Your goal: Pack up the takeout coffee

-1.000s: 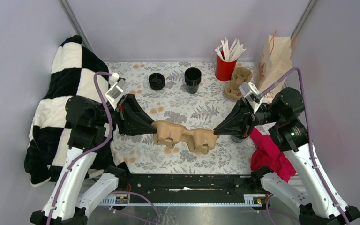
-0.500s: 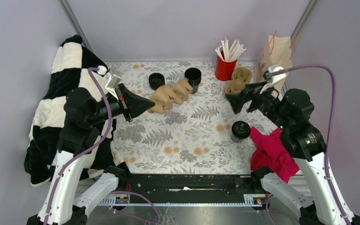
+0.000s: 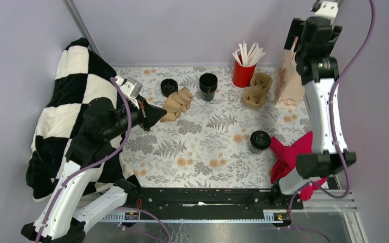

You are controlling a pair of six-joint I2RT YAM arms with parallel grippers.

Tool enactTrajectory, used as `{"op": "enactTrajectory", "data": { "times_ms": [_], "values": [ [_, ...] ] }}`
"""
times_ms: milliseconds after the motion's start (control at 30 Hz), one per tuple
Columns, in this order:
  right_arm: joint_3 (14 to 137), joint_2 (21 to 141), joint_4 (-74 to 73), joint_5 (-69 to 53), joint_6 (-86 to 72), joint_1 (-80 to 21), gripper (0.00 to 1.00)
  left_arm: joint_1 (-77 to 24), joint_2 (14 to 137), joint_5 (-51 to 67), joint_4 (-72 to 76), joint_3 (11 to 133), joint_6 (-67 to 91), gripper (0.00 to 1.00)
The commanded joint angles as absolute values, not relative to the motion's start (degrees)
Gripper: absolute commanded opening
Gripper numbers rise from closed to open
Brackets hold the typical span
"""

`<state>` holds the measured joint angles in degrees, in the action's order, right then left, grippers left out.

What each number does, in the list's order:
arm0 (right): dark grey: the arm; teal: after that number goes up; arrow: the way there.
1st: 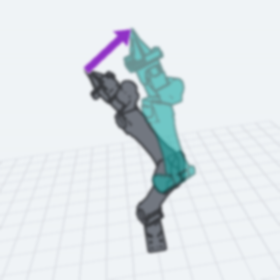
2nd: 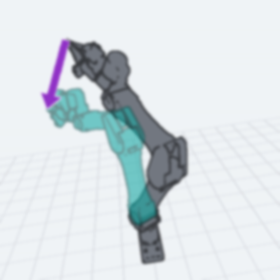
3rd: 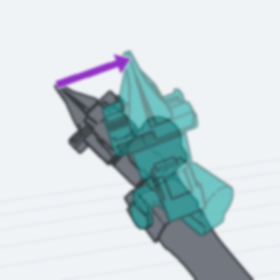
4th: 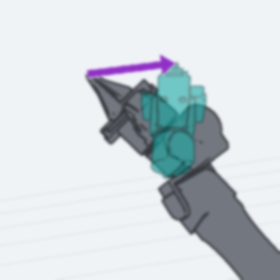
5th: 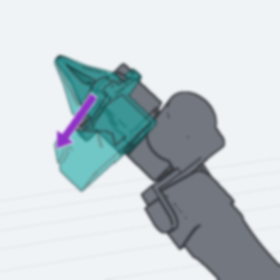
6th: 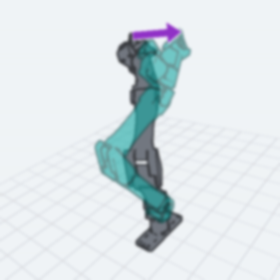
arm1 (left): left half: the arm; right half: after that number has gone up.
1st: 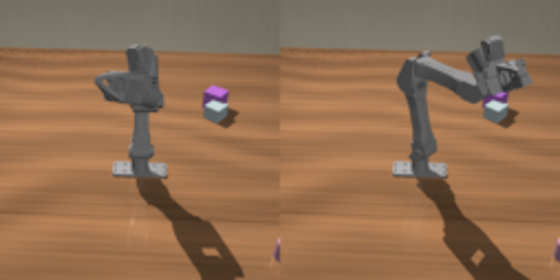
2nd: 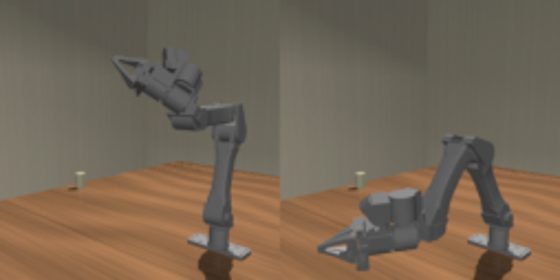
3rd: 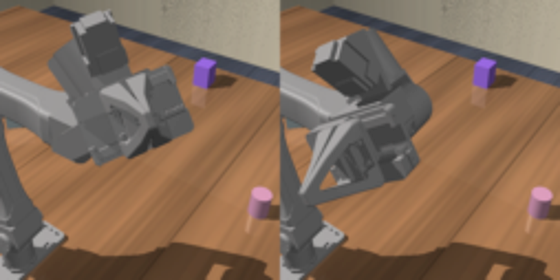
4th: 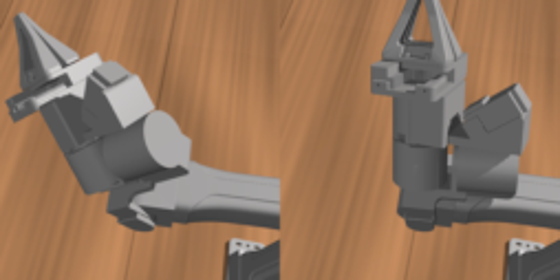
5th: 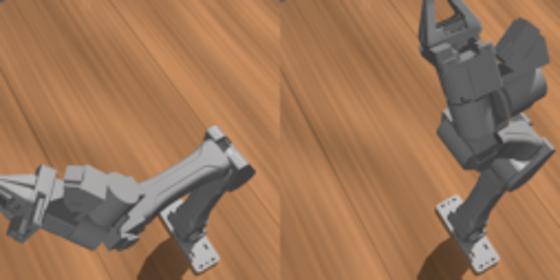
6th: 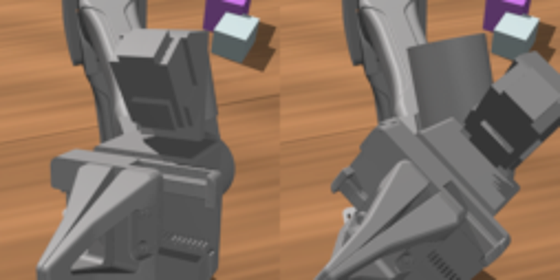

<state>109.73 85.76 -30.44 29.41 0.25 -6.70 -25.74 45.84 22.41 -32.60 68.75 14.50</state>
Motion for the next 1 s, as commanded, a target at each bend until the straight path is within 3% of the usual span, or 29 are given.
{"op": "enactTrajectory", "data": {
  "times_ms": [0, 133, 333, 433, 567, 600, 700, 733, 967],
  "values": [
    [124.14, 97.18, -37.57, 25.63, 0.37, 3.09, 1.0, -27.75, 45.94, 20.48, -30.16, 68.79, 13.64, 0.0],
    [131.21, 104.22, -37.83, 20.33, -0.3, 9.45, 1.0, -28.75, 47.16, 19.9, -30.3, 68.88, 13.3, 0.0],
    [132.39, 111.2, -34.41, 7.62, -0.36, 16.33, 1.0, -29.35, 49.88, 19.05, -30.05, 68.83, 13.15, 0.0],
    [133.51, 114.62, -33.45, 5.45, 1.36, 17.27, 0.94, -29.35, 51.04, 19.36, -29.46, 68.84, 13.56, 0.0],
    [134.47, 117.01, -31.33, 4.92, 2.17, 17.57, 0.7, -29.31, 52.77, 19.81, -28.63, 69.17, 14.57, 0.0],
    [134.63, 117.22, -30.71, 4.54, 2.49, 17.58, 0.6, -29.26, 53.1, 20.07, -28.55, 69.26, 14.97, 0.0],
    [134.83, 117.18, -28.42, 4.71, 3.12, 17.58, 0.11, -29.27, 53.5, 20.64, -27.83, 69.13, 16.44, 0.0],
    [135.2, 117.0, -27.72, 5.26, 3.5, 17.58, 0.03, -29.27, 53.52, 20.65, -27.62, 69.06, 16.9, 0.0],
    [139.79, 109.55, -21.82, 1.27, 1.91, 17.58, 0.0, -29.27, 52.24, 18.14, -26.53, 68.14, 20.64, 0.0]
  ]
}}
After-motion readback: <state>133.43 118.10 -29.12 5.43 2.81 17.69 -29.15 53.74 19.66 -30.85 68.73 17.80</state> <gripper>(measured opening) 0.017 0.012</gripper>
